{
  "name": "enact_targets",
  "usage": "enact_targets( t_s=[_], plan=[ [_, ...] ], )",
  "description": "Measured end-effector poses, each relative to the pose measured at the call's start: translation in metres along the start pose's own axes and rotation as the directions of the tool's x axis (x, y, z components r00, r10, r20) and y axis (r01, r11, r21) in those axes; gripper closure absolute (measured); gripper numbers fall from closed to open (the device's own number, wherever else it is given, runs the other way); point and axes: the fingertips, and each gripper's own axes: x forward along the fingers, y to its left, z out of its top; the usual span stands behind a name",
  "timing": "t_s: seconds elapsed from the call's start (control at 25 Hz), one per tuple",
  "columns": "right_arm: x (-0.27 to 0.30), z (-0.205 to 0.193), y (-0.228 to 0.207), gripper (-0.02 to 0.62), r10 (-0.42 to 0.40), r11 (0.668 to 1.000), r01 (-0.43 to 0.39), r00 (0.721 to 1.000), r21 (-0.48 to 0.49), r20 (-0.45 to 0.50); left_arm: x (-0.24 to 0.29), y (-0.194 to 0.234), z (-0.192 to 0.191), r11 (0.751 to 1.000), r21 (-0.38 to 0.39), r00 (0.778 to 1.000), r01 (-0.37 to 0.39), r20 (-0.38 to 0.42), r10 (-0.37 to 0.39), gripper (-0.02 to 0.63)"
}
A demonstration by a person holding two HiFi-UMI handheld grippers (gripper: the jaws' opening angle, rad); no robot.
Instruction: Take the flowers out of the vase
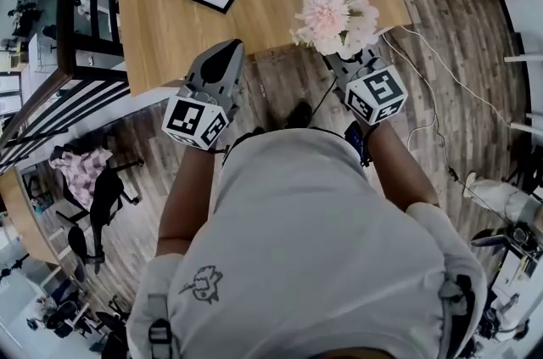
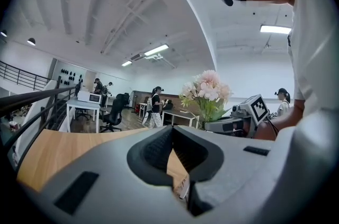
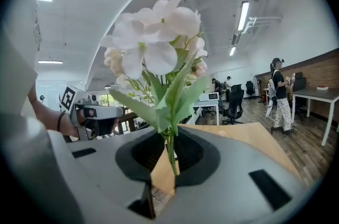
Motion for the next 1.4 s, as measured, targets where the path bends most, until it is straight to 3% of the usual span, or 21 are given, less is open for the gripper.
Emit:
enact_targets(
  t_s=[0.72,1.08,1.4],
  plan=[
    [-0.042,-0.019,0.138,0.541,-0.153,0.988,0.153,0.987,0.016,0.043,-0.138,-0.009,-0.002,0.99,0.046,0.991,0.133,0.002,-0.133,0.601],
    [-0.073,-0.029,0.165,0.543,-0.189,0.982,0.187,0.98,0.034,0.054,-0.158,-0.034,-0.012,0.982,0.042,0.983,0.182,-0.005,-0.182,0.601],
    [-0.083,-0.021,0.178,0.543,-0.182,0.983,0.183,0.981,0.005,0.064,-0.164,-0.036,-0.012,0.984,0.036,0.985,0.173,0.001,-0.173,0.601]
  ],
)
